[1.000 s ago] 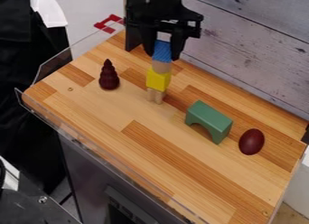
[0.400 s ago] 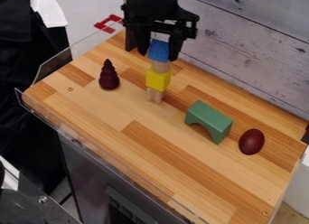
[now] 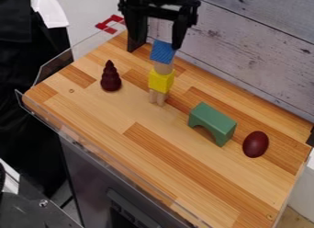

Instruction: Put the blue triangle on top of the cylinder

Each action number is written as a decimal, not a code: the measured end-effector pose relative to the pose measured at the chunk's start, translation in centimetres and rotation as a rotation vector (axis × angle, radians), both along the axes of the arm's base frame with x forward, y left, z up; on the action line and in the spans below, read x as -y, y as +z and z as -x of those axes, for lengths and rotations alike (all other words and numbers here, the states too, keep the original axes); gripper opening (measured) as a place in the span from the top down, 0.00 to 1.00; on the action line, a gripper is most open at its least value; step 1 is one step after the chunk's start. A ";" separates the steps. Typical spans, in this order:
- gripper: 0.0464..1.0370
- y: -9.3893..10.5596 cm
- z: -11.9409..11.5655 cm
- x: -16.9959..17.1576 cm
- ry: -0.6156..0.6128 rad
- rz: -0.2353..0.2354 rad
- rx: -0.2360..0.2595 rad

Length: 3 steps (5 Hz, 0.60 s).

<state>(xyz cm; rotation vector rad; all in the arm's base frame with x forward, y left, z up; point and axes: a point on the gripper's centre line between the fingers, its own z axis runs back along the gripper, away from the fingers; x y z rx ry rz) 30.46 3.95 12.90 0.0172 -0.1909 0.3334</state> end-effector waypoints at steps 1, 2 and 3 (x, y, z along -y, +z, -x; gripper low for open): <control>0.04 2.0 1.8 2.3 -0.057 -0.037 -0.009; 0.04 2.2 3.2 5.5 -0.129 -0.043 -0.069; 0.04 0.8 3.9 8.7 -0.188 -0.019 -0.095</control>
